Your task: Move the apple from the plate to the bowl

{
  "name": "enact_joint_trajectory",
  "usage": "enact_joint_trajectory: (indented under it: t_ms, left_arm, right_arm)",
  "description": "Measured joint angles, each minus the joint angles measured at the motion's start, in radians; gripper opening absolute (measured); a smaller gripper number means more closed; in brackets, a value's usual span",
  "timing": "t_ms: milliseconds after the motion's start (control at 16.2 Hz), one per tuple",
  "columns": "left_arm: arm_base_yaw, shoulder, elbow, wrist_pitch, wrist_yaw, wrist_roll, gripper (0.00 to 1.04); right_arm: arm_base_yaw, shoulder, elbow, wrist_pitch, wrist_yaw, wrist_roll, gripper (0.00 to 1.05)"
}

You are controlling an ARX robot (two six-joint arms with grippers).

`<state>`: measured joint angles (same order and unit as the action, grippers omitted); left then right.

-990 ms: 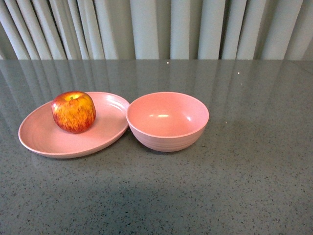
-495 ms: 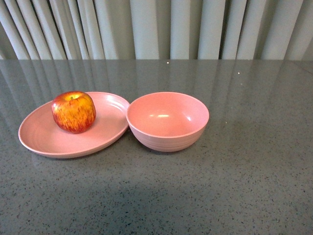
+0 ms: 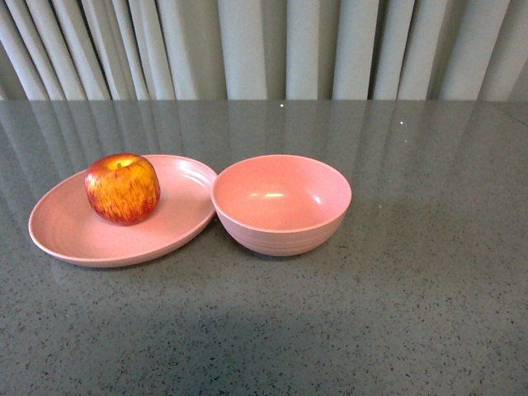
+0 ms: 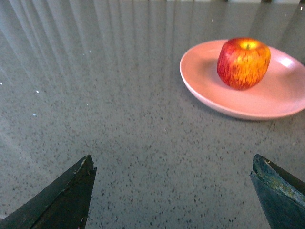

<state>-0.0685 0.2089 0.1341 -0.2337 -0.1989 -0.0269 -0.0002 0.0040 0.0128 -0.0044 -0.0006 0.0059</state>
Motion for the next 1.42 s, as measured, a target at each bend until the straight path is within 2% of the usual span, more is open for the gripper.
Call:
enact_joint_trajectory:
  t_ms: [62,248,371,495,681,866,1052,1423]
  left_arm:
    - [0.037,0.117,0.062,0.144,0.053,0.001,0.98]
    - [0.045,0.254,0.103,0.271,0.103,0.008,0.98]
    - [0.006,0.55,0.225,0.479,0.162,0.016,0.98]
    - [-0.03,0.793,0.375,0.562,0.211,0.015,0.98]
    - [-0.071,1.142,0.587,0.537,0.23,0.006,0.98]
    - [-0.083,1.356,0.757,0.485,0.222,-0.002,0.98]
    - [-0.073,1.489,0.822,0.413,0.205,-0.015,0.98]
    - [-0.077,1.569,0.852,0.377,0.218,-0.046,0.98]
  right_arm:
    - [0.0,0.0,0.0,0.0,0.0,0.0,0.98]
    - [0.0,0.0,0.0,0.0,0.0,0.0,0.98]
    - [0.0,0.0,0.0,0.0,0.0,0.0,0.98]
    - [0.0,0.0,0.0,0.0,0.0,0.0,0.98]
    - [0.0,0.0,0.0,0.0,0.0,0.0,0.98]
    - [0.0,0.0,0.0,0.0,0.0,0.0,0.98]
    - [0.0,0.0,0.0,0.0,0.0,0.0,0.98]
    - [0.0,0.0,0.0,0.0,0.0,0.0,0.98]
